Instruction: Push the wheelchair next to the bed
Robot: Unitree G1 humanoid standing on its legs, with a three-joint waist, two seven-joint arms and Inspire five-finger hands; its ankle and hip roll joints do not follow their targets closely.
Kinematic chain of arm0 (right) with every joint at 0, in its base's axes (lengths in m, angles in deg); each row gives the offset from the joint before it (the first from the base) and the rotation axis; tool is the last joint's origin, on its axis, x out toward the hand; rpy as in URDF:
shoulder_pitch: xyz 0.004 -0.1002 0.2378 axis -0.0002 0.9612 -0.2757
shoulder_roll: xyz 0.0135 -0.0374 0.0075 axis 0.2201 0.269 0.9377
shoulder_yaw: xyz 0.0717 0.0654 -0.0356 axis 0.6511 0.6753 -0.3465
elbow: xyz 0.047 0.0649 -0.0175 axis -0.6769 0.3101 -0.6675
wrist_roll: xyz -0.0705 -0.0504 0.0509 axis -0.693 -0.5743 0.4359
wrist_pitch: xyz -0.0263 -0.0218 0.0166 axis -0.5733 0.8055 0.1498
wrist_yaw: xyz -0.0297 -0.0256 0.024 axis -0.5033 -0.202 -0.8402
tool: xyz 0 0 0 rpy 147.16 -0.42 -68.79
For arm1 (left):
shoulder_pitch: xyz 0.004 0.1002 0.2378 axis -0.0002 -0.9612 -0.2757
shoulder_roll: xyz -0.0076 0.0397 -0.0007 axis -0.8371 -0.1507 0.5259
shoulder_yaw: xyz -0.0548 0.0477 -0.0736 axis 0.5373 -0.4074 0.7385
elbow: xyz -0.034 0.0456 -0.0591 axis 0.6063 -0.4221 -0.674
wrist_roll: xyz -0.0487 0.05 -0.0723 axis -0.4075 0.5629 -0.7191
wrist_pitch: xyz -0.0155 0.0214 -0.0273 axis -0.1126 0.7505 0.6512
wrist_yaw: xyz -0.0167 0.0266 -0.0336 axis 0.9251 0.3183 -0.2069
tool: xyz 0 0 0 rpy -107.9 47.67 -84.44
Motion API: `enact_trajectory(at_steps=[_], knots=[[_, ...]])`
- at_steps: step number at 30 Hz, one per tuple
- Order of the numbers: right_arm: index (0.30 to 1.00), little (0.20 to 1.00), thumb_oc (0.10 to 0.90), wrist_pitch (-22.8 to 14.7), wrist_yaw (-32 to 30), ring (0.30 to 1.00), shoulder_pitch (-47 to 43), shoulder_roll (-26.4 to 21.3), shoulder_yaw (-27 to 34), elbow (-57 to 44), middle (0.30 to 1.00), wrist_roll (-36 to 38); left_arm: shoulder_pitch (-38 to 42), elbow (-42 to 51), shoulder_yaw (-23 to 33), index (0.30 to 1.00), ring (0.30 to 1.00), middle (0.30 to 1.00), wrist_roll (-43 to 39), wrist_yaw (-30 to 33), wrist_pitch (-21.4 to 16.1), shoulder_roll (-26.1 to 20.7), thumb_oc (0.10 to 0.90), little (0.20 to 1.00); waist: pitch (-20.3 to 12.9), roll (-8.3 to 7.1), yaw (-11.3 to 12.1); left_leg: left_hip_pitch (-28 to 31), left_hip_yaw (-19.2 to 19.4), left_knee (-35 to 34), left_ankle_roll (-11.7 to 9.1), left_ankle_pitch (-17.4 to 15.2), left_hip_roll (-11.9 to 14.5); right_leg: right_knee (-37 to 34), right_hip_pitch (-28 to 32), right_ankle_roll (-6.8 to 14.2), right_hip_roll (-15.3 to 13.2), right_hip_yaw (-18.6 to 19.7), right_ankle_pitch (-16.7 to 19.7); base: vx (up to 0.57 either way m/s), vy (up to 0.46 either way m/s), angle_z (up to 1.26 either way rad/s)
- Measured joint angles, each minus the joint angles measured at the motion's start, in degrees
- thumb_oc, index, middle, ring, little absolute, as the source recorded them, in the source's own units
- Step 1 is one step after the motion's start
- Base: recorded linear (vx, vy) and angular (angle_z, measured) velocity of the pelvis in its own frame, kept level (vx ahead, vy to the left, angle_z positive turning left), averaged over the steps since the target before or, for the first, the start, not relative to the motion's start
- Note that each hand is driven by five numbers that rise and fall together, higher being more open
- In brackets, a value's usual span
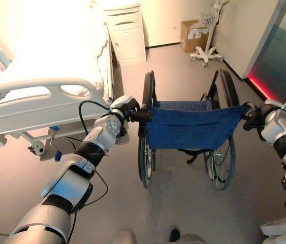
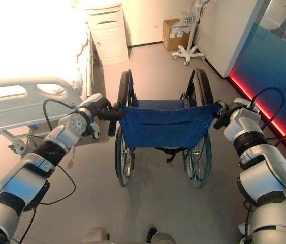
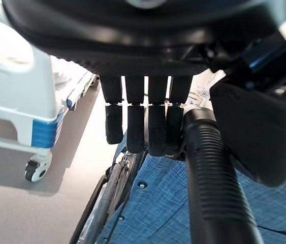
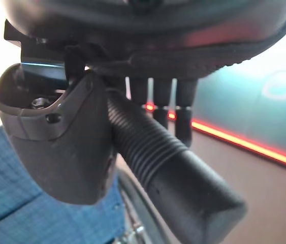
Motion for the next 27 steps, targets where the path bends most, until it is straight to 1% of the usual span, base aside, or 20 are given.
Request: enact_trajectory(at_steps=[2, 3, 6, 9, 10, 11, 12, 14, 15, 17, 18, 19, 20, 21, 22, 23, 24, 25, 26, 27], knots=[[0.3, 0.3, 0.4, -0.29, -0.43, 0.3, 0.91, -0.17, -0.21, 0.0, 0.3, -0.51, -2.62, 3.11, 0.53, 0.3, 0.3, 0.3, -0.07, -1.3, -0.03, -0.61, 0.4, 0.3, 1.71, 2.15, 4.25, -1.0, 4.97, -11.35, -1.08, 0.92, -0.39, -0.66, 3.42, -1.17, 2.24, -0.11, 0.16, 0.45, 0.053, -1.14], [0.3, 0.3, 0.4, -1.1, -0.8, 0.3, 1.37, 0.16, -0.43, 0.04, 0.3, -0.51, -3.67, 4.08, 0.98, 0.3, 0.3, 0.3, -0.11, -2.0, -0.01, -1.5, 0.4, 0.3, 2.34, 2.79, 7.49, -0.55, 7.69, -12.49, -1.02, 4.2, 0.35, -1.51, 5.19, -1.4, 2.95, 0.18, 0.33, 0.36, 0.136, -1.66], [0.3, 0.3, 0.4, -2.6, -0.82, 0.3, -0.59, 0.96, -0.32, 0.05, 0.3, -0.47, -2.36, 6.56, 0.83, 0.3, 0.3, 0.3, -1.47, -5.99, -0.32, -6.24, 0.4, 0.3, 2.38, 2.77, 9.39, 2.69, 7.45, -19.98, -0.91, 4.6, -2.09, -3.42, 5.94, -1.03, 3.38, -1.2, 0.53, 0.39, 0.273, -0.8], [0.3, 0.3, 0.4, -2.62, -1.95, 0.3, -2.11, 3.16, 0.6, 1.59, 0.3, -0.47, 0.82, 3.37, 0.55, 0.3, 0.3, 0.3, -3.0, -5.92, 0.05, -7.06, 0.4, 0.3, 2.84, 2.37, 9.55, 6.9, 8.43, -17.82, 4.18, 3.76, -5.77, -2.08, 6.44, 0.08, 3.35, -1.86, -1.1, 0.41, 0.141, -0.15], [0.3, 0.3, 0.4, -2.62, -2.06, 0.3, -2.11, 3.16, 0.85, 1.7, 0.3, -0.27, 1.01, 3.17, 0.54, 0.3, 0.3, 0.3, -2.98, -5.95, -0.03, -7.04, 0.4, 0.3, 2.82, 2.38, 9.49, 7.63, 8.33, -18.23, 4.54, 3.51, -6.09, -1.45, 6.53, 0.31, 3.6, -2.25, -2.02, 0.32, 0.049, 0.1], [0.3, 0.3, 0.4, -2.62, -2.3, 0.3, -2.04, 3.66, 2.26, 2.89, 0.3, -0.17, 1.73, 3.11, 0.57, 0.3, 0.3, 0.3, -2.9, -5.77, -0.19, -6.86, 0.4, 0.3, 2.65, 2.4, 9.65, 9.05, 7.59, -19.48, 7.91, 3.69, -6.44, -0.08, 6.95, 0.99, 4.5, -2.76, -3.93, 0.32, 0.043, 0.14], [0.3, 0.3, 0.4, -2.62, -2.68, 0.3, -1.96, 4.44, 2.29, 3.96, 0.3, -0.17, 2.28, 2.94, 0.55, 0.3, 0.3, 0.3, -2.77, -5.63, -0.18, -6.88, 0.4, 0.3, 2.46, 1.58, 9.61, 9.22, 7.14, -19.4, 9.51, 3.36, -6.75, -0.16, 7.35, 1.28, 4.38, -2.92, -4.33, 0.36, 0.089, 0.14], [0.3, 0.3, 0.4, -2.61, -3.61, 0.3, -1.83, 6.74, 2.37, 7.97, 0.3, 0.0, 2.52, 2.74, 1.18, 0.3, 0.3, 0.3, -1.92, -4.73, -0.32, -6.03, 0.4, 0.3, 1.32, -1.81, 9.85, 8.56, 6.87, -19.71, 10.23, 3.0, -8.74, -0.01, 8.23, 2.54, 3.44, -3.8, -5.93, 0.3, 0.148, 0.16], [0.3, 0.3, 0.4, -2.6, -4.14, 0.3, -1.76, 6.85, 2.41, 8.92, 0.3, -0.01, 2.76, 2.74, 1.18, 0.3, 0.3, 0.3, -1.3, -3.93, -0.34, -5.18, 0.4, 0.3, 0.98, -2.33, 9.99, 8.4, 6.6, -19.3, 13.07, 2.67, -9.17, 2.03, 7.86, 2.85, 3.29, -3.25, -7.22, 0.36, 0.175, 0.23], [0.3, 0.3, 0.4, -2.6, -5.24, 0.3, -1.67, 5.98, 2.66, 9.14, 0.3, -0.05, 2.95, 1.26, 1.86, 0.3, 0.3, 0.3, -0.25, -1.96, -0.34, -2.45, 0.4, 0.3, 0.32, -0.81, 8.97, 8.53, 4.51, -19.19, 15.35, 1.78, -10.56, 9.34, 5.58, 4.35, 2.8, -0.75, -8.08, 0.41, 0.12, 0.38], [0.3, 0.3, 0.4, -2.6, -5.49, 0.3, -1.31, 5.09, 2.63, 9.15, 0.3, -0.08, 2.93, -0.31, 2.0, 0.3, 0.3, 0.3, 0.37, -0.41, -0.33, -0.23, 0.4, 0.3, -0.73, 0.7, 8.05, 9.24, 1.17, -20.09, 15.98, 2.31, -10.89, 18.07, 2.95, 4.69, 3.1, 1.79, -7.3, 0.37, 0.039, 0.43], [0.3, 0.3, 0.4, -2.6, -5.48, 0.3, -1.03, 4.75, 2.63, 9.13, 0.3, -0.07, 2.84, -0.45, 2.0, 0.3, 0.3, 0.3, 0.77, -0.07, -0.34, 0.24, 0.4, 0.3, -1.0, 0.55, 8.06, 10.59, -0.16, -20.39, 16.57, 2.75, -11.93, 20.8, 2.64, 4.31, 3.15, 3.11, -6.79, 0.39, 0.009, 0.37], [0.3, 0.3, 0.4, -2.6, -5.48, 0.3, -0.65, 4.3, 2.58, 9.13, 0.3, -0.06, 2.54, -0.59, 1.92, 0.3, 0.3, 0.3, 1.23, 0.31, -0.41, 1.05, 0.4, 0.3, -1.15, 0.56, 8.11, 12.01, -4.99, -21.37, 17.27, 3.37, -13.12, 25.48, 1.5, 2.69, 3.17, 4.26, -5.54, 0.31, -0.044, -0.04], [0.3, 0.3, 0.4, -2.69, -5.55, 0.3, -0.66, 4.35, 2.48, 9.1, 0.3, -0.11, 2.04, -0.57, 1.92, 0.3, 0.3, 0.3, 1.4, 0.41, -0.41, 1.22, 0.4, 0.3, -1.51, 0.96, 8.57, 13.67, -10.39, -23.34, 16.24, 4.12, -13.69, 29.62, -1.02, 2.79, 3.24, 6.15, -5.82, 0.45, -0.14, -0.37], [0.3, 0.3, 0.4, -3.16, -5.82, 0.3, -0.66, 3.85, 2.4, 7.85, 0.3, -0.15, 2.08, -0.59, 1.79, 0.3, 0.3, 0.3, 1.62, 0.42, -0.36, 1.46, 0.4, 0.3, -1.85, 2.58, 8.86, 15.5, -14.99, -24.95, 15.78, 4.5, -13.49, 30.12, -3.95, -0.12, 5.06, 7.12, -7.8, 0.44, -0.171, -0.44], [0.3, 0.3, 0.4, -3.63, -5.96, 0.3, -0.74, 3.51, 2.4, 7.2, 0.3, -0.15, 1.97, -0.78, 1.79, 0.3, 0.3, 0.3, 1.69, 0.42, -0.28, 1.4, 0.4, 0.3, -1.85, 3.79, 8.78, 15.98, -16.68, -25.35, 15.63, 4.62, -12.98, 29.31, -4.98, -0.95, 5.74, 7.28, -8.28, 0.4, -0.207, -0.49], [0.3, 0.3, 0.4, -4.09, -6.1, 0.3, -0.56, 1.68, 2.5, 3.35, 0.3, -0.04, 2.69, -1.79, 1.75, 0.3, 0.3, 0.3, 1.68, 0.32, -0.15, 1.34, 0.4, 0.3, -1.06, 6.46, 8.58, 16.41, -20.24, -24.7, 13.4, 3.44, -12.25, 30.02, -10.54, -2.26, 7.07, 7.49, -9.75, 0.26, -0.141, -0.19], [0.3, 0.3, 0.4, -4.18, -6.6, 0.3, -1.13, 1.87, 2.62, 2.18, 0.3, -0.04, 2.46, -1.99, 1.86, 0.3, 0.3, 0.3, 1.68, 0.22, -0.15, 0.55, 0.4, 0.3, -0.87, 7.94, 7.72, 16.37, -19.76, -24.73, 13.75, 2.45, -11.49, 26.76, -13.09, -1.56, 7.27, 8.07, -8.84, 0.5, -0.27, -0.07], [0.3, 0.3, 0.4, -4.17, -6.67, 0.3, -1.23, 2.25, 2.62, 0.7, 0.3, -0.03, 2.5, -2.81, 1.76, 0.3, 0.3, 0.3, 1.68, -0.34, -0.14, -0.25, 0.4, 0.3, -0.32, 7.42, 6.13, 16.18, -14.74, -23.81, 14.61, 0.42, -11.18, 20.34, -16.15, 0.71, 4.91, 10.69, -7.19, 0.57, -0.271, 0.71], [0.3, 0.3, 0.4, -4.04, -6.31, 0.3, -0.9, 1.97, 2.68, -0.64, 0.3, 0.19, 2.62, -3.5, 0.84, 0.3, 0.3, 0.3, 1.68, -0.51, -0.26, -0.7, 0.4, 0.3, -0.15, 7.05, 3.59, 14.97, -13.64, -21.59, 14.97, -0.97, -11.58, 10.87, -16.34, 2.81, 2.44, 14.93, -5.08, 0.51, -0.242, 0.96]])
